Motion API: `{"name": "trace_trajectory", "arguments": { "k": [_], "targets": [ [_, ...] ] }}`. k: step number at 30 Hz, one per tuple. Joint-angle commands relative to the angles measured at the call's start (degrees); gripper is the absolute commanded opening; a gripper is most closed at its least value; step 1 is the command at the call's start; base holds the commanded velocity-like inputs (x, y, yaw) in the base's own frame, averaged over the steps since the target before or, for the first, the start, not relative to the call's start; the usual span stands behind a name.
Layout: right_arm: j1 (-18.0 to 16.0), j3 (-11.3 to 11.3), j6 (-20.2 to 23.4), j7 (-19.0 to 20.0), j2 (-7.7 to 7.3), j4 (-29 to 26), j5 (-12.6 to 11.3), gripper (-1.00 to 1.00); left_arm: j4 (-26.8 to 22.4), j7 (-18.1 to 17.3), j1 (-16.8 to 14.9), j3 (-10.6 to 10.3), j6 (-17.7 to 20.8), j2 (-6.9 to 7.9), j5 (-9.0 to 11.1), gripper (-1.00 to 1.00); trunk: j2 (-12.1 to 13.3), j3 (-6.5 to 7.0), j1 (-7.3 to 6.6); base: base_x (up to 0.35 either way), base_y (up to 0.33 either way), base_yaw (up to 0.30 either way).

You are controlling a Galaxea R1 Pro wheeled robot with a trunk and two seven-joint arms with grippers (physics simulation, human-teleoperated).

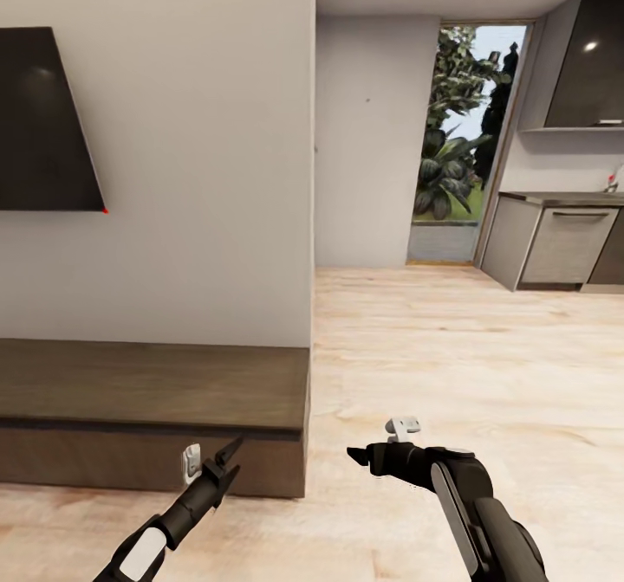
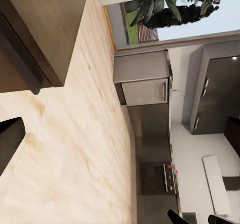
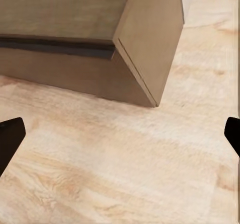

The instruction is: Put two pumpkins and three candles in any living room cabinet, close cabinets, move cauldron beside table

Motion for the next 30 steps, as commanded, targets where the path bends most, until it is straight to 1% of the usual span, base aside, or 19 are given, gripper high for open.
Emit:
{"name": "trace_trajectory", "arguments": {
  "k": [1, 6, 10, 26, 28, 30],
  "targets": [
    [0.0, 0.0, 0.3, 0.0, 0.01, 0.0, -0.3, 1.0, 0.0, -0.1, 0.0, 0.1, 0.5, -0.01, 0.3, 1.0, 0.0, -0.06, 0.02, 0.32, -0.097, 0.0],
    [0.0, 0.0, 0.3, 0.0, -0.01, 0.0, -0.3, 1.0, 0.1, -0.1, 0.0, 0.2, 0.5, -0.01, 0.3, 1.0, 0.0, -0.06, 0.02, 0.301, -0.094, 0.0],
    [0.0, 0.0, 0.3, 0.0, -0.02, 0.0, -0.3, 1.0, 0.1, -0.1, 0.0, 0.2, 0.5, -0.01, 0.3, 1.0, 0.0, -0.06, 0.02, 0.139, -0.047, 0.0],
    [0.0, -0.1, 0.3, 0.2, -0.02, 0.0, -0.3, 1.0, 0.1, -0.1, 0.0, 0.3, 0.5, 0.01, 0.3, 1.0, 0.0, -0.14, 0.02, 0.02, -0.007, 0.009],
    [0.0, -0.1, 0.3, 0.2, 0.0, 0.0, -0.3, 1.0, 0.1, -0.1, 0.0, 0.3, 0.5, 0.04, 0.3, 1.0, 0.0, -0.24, 0.02, 0.001, 0.0, 0.069],
    [0.0, -0.1, 0.3, 0.2, -0.01, 0.0, -0.3, 1.0, 0.1, -0.1, 0.0, 0.3, 0.5, 0.06, 0.3, 1.0, -0.8, -0.73, 0.46, 0.001, 0.0, 0.084]
  ]
}}
